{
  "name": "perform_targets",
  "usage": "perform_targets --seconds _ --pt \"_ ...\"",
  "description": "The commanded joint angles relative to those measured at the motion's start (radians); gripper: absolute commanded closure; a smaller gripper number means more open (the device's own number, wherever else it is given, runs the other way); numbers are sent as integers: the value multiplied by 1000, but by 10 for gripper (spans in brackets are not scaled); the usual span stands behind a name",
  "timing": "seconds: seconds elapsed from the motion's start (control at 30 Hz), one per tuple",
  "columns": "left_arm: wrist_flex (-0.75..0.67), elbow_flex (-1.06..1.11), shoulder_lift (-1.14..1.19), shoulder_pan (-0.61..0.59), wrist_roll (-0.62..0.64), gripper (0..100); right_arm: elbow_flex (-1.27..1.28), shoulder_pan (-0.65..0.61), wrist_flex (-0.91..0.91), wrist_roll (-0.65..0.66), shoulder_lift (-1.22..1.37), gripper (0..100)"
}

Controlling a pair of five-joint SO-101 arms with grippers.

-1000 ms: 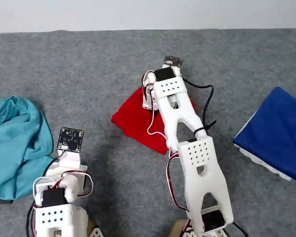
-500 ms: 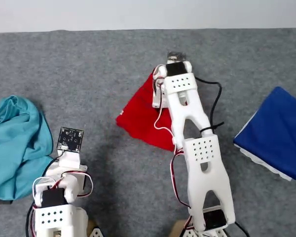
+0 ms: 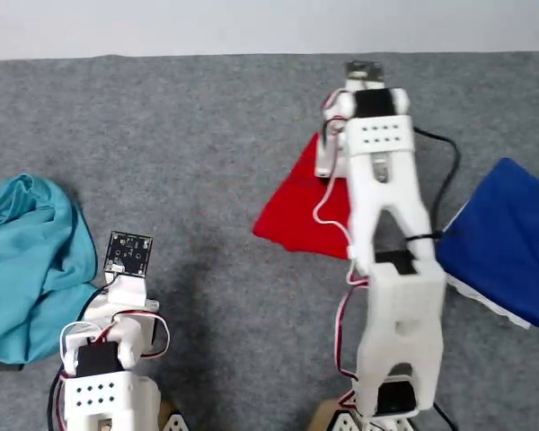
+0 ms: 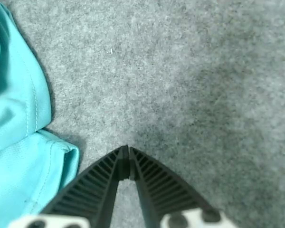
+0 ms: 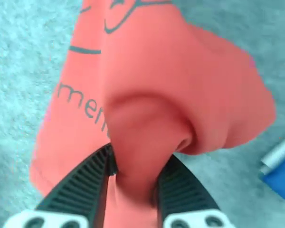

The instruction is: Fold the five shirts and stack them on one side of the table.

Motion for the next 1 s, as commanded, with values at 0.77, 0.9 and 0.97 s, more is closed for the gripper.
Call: perform_targets --seconds 0.77,0.9,0.97 --pt "-17 -4 -8 6 6 993 57 541 -7 327 -268 989" --pt "-17 -4 -8 6 6 993 57 610 -61 370 -234 989" --pt "-17 -4 -8 6 6 993 57 634 -74 384 -217 989"
